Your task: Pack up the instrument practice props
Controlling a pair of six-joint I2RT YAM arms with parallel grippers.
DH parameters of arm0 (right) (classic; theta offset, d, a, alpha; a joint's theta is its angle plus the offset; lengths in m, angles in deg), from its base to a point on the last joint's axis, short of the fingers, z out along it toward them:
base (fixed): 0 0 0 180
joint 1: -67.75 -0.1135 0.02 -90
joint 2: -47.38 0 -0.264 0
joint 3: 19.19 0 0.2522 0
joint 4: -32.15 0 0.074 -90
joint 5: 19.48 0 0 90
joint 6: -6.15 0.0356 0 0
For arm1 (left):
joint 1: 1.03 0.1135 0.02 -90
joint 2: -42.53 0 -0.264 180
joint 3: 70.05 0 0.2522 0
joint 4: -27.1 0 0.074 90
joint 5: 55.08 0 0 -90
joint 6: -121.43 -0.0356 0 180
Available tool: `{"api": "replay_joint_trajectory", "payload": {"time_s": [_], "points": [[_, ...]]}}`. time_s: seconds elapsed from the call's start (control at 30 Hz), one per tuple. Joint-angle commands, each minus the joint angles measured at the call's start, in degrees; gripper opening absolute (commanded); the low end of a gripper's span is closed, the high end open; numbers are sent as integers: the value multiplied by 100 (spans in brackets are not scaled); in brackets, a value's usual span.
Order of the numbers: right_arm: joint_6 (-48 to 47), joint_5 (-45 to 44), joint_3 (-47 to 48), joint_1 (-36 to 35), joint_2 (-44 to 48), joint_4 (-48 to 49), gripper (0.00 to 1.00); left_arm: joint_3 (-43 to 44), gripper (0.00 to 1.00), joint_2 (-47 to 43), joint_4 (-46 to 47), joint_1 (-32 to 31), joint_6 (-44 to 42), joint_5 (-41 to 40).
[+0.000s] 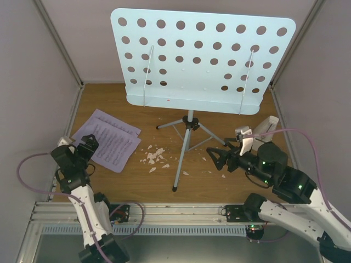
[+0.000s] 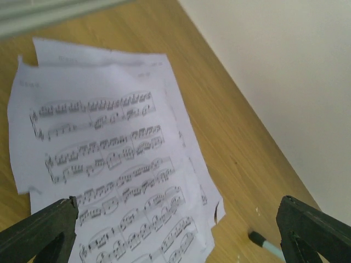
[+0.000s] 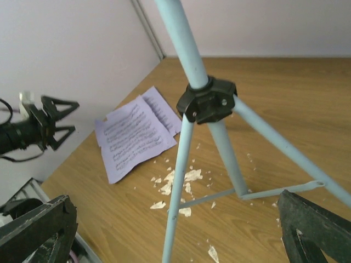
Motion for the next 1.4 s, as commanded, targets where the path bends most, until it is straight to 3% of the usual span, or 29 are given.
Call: {"api": "replay_joint_trajectory", "payload": {"time_s": [0.0,0.13,0.2,0.27,0.33,0.47,0.6,0.77,0.9,1.13,1.37], "points": [[170,320,-307,36,12,234,99,437,99,-2,-128,57,-444,-406],[452,126,-492,36,130,270,100,551,99,20,26,55,-832,47],[995,-327,-724,36,333,238,99,512,98,171,373,37,-1062,1052],[1145,-221,-1147,35,632,718,96,487,92,510,667,-48,-1039,2047],[1338,-91,-1532,36,846,1126,95,592,89,791,788,-385,-1049,2435],[1521,230,-1772,40,609,1580,96,1157,91,1113,675,-2045,-1315,2032],[1707,750,-1876,73,250,2284,99,1626,91,2001,834,-3919,-1475,2103],[2530,1925,-2423,603,115,3563,97,2148,90,2737,1330,-5236,-2122,2713],[2913,2474,-2666,1155,70,4234,94,2318,89,3080,1712,-5659,-2523,3352],[3433,3227,-2806,1957,-400,5100,87,2492,88,3625,2357,-6086,-2872,3585],[3517,3142,-2659,2037,-667,5292,76,2405,86,3975,2726,-6268,-3051,3473]]}}
